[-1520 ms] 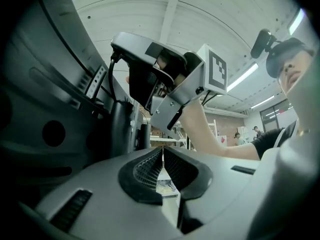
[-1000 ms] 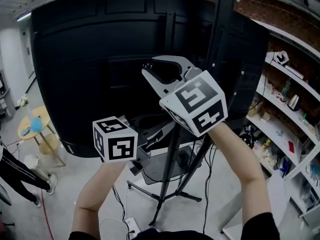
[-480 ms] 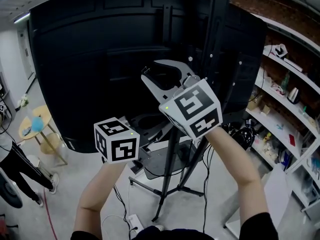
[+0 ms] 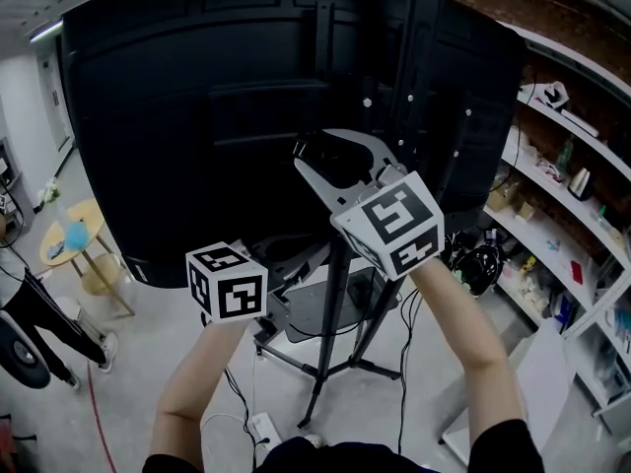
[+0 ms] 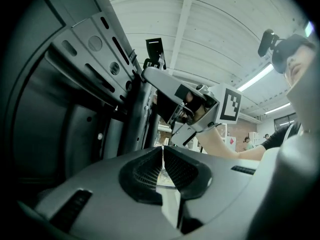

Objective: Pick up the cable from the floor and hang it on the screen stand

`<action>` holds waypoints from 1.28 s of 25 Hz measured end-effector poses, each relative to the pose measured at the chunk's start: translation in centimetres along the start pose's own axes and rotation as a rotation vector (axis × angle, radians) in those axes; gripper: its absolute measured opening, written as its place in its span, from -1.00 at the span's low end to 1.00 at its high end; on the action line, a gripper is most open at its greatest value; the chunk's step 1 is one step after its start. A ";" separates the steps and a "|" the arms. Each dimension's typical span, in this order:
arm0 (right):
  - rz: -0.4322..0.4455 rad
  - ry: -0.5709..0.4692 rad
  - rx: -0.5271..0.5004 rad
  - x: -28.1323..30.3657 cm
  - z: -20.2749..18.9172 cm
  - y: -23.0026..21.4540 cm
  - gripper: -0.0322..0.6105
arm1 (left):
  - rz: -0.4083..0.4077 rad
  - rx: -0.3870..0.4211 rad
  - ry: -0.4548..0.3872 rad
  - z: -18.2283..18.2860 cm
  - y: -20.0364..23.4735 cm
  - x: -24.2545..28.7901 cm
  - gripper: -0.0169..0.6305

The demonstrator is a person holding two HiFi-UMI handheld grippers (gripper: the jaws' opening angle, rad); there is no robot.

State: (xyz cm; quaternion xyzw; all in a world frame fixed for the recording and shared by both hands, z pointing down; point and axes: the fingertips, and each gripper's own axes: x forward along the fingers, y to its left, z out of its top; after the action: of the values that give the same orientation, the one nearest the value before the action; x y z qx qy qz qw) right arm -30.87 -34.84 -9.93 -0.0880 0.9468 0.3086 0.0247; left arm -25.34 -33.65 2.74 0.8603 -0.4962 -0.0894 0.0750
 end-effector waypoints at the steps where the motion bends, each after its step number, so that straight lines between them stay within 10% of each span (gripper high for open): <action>1: -0.009 -0.004 0.003 -0.3 -0.2 -0.1 -0.37 | 0.003 -0.005 -0.001 -0.2 0.0 0.0 -0.89; 14: -0.024 -0.011 0.242 -4.5 -5.1 2.0 -0.37 | 0.036 0.017 -0.012 -3.7 -1.3 1.5 -0.89; 32: -0.304 -0.030 0.561 -14.2 -13.9 3.9 -0.64 | 0.178 0.146 -0.105 -7.2 -2.5 4.0 -0.89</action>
State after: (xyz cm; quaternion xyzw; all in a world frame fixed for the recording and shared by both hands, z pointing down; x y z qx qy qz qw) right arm -17.47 -37.79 5.01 -0.2139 0.9704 0.0296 0.1078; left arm -19.61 -35.62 8.88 0.8103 -0.5789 -0.0909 -0.0061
